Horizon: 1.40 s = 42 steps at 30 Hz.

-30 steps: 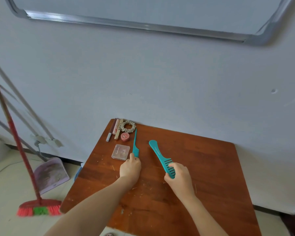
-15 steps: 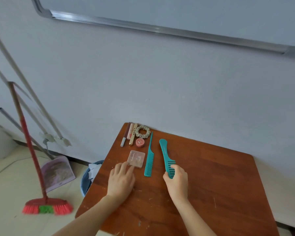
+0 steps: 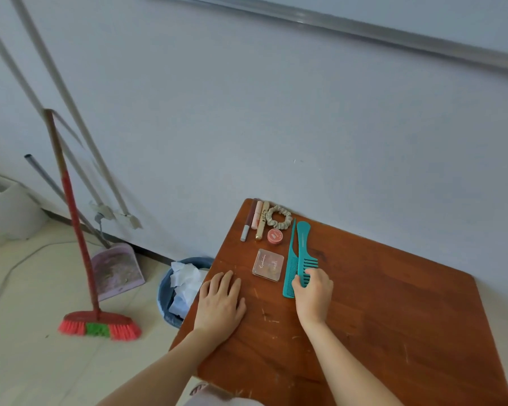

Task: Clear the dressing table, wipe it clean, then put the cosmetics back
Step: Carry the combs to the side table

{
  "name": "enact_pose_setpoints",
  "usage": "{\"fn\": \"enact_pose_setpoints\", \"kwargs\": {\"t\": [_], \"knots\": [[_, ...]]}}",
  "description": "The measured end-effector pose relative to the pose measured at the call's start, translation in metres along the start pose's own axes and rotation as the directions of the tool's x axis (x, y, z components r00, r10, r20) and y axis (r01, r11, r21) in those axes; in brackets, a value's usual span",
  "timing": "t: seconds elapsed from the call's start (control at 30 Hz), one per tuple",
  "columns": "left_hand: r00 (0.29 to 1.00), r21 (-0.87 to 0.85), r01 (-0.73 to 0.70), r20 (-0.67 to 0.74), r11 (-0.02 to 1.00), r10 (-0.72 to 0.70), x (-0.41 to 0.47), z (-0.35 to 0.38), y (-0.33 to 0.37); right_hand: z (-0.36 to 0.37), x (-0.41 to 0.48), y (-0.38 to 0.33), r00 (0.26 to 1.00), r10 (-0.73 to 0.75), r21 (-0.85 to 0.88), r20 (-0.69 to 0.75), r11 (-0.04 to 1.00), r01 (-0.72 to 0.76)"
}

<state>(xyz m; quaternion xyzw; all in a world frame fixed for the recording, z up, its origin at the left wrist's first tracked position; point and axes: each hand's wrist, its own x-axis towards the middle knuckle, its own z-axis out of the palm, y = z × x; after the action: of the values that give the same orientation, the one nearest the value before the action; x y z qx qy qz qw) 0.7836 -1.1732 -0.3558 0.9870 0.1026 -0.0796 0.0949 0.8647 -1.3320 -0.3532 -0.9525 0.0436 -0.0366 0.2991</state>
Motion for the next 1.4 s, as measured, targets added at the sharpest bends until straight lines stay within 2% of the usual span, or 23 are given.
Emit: {"fn": "enact_pose_setpoints", "kwargs": {"t": [0.1, 0.4, 0.63, 0.83, 0.97, 1.1, 1.23, 1.4], "knots": [[0.999, -0.067, -0.008, 0.044, 0.998, 0.011, 0.001, 0.005, 0.0, 0.006, -0.001, -0.004, 1.0, 0.024, -0.008, -0.014, 1.0, -0.024], [1.0, -0.076, -0.01, 0.027, 0.997, 0.012, 0.002, 0.004, 0.0, 0.018, -0.002, -0.003, 0.996, 0.067, -0.028, -0.065, 0.997, -0.069], [1.0, -0.066, -0.018, 0.023, 0.998, 0.02, 0.003, 0.006, -0.002, 0.017, -0.012, 0.0, 0.994, 0.099, -0.074, -0.047, 0.992, -0.102], [0.999, 0.017, 0.033, -0.017, 0.999, -0.032, 0.003, 0.003, -0.002, 0.014, -0.043, 0.022, 0.997, 0.008, -0.16, -0.077, 0.987, -0.02], [0.998, -0.014, 0.014, -0.068, 1.0, -0.015, 0.002, 0.01, 0.001, 0.008, -0.058, 0.035, 0.99, -0.091, -0.22, -0.108, 0.973, 0.065], [0.996, -0.062, 0.006, -0.087, 0.998, -0.011, 0.004, 0.009, 0.0, 0.007, -0.058, 0.032, 0.989, -0.119, -0.323, -0.09, 0.943, 0.084], [0.997, -0.107, -0.058, 0.041, 0.993, 0.063, 0.0, 0.009, -0.001, 0.0, -0.061, 0.032, 0.991, -0.118, -0.461, -0.061, 0.884, 0.076], [0.953, -0.08, -0.276, 0.107, 0.958, 0.284, 0.003, -0.003, -0.029, 0.0, -0.097, 0.013, 0.989, 0.037, -0.509, -0.142, 0.854, -0.105]]}}
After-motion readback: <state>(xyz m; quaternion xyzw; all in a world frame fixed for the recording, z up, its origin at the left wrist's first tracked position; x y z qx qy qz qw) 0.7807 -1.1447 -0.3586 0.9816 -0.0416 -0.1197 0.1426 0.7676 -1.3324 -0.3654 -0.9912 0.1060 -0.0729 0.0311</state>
